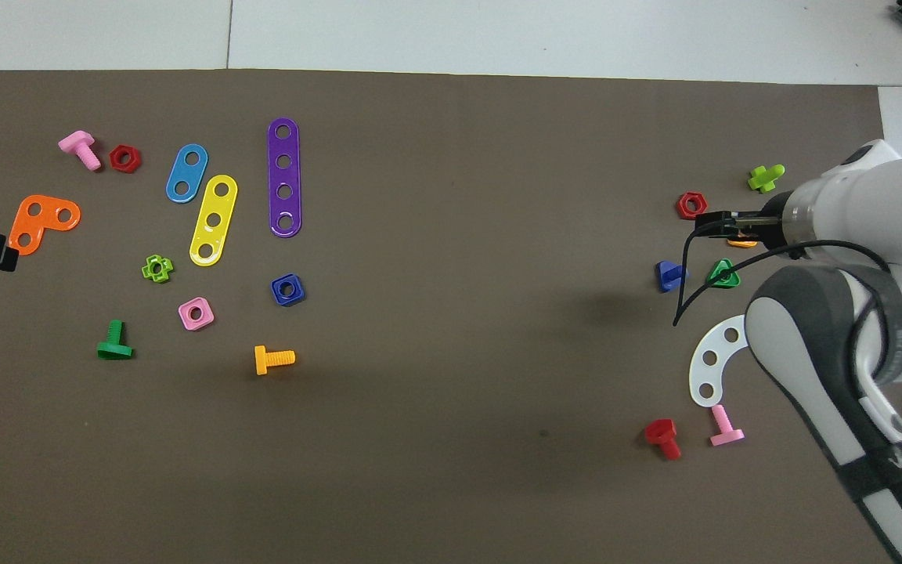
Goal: Unscrew and place screws in storage area
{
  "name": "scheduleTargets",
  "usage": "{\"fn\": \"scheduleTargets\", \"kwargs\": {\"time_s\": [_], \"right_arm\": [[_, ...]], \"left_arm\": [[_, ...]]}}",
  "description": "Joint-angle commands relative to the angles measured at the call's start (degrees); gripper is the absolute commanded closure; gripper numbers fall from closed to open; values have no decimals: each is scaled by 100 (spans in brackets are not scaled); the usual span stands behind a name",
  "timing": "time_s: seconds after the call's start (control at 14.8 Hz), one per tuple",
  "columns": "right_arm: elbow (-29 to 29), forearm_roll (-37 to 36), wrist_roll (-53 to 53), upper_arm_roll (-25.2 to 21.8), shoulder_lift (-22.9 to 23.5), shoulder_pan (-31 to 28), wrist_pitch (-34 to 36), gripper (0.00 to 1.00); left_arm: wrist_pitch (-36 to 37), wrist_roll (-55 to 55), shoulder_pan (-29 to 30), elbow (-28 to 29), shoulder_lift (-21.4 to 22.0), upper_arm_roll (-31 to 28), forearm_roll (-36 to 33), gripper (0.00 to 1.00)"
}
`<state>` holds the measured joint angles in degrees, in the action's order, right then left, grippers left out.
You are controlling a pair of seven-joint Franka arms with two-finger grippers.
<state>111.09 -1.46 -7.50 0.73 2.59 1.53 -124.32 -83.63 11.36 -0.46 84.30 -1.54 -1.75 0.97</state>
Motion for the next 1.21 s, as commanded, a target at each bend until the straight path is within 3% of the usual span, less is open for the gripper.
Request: {"fn": "scheduleTargets", "kwargs": {"time_s": [0.0, 0.34, 0.54, 0.74, 1.15], "right_arm": [[-577, 102, -33, 50, -74, -231, 661, 1], [-1746, 94, -59, 58, -136, -223, 2067, 0], [-2046, 93, -59, 67, -223, -223, 2604, 0], [-1951, 94, -59, 59, -522, -223, 3026, 0], [-1916, 93, -24, 94, -593, -161, 3528, 0]], "left_arm": [[-48, -29, -24, 272, 233, -1, 70, 0], [-83, -46, -68, 272, 233, 8, -35, 0], [-92, -55, -77, 280, 233, 16, -44, 0], [-109, -46, -77, 289, 233, 25, -44, 0], [-136, 15, -77, 394, 276, 25, -53, 0]]}}
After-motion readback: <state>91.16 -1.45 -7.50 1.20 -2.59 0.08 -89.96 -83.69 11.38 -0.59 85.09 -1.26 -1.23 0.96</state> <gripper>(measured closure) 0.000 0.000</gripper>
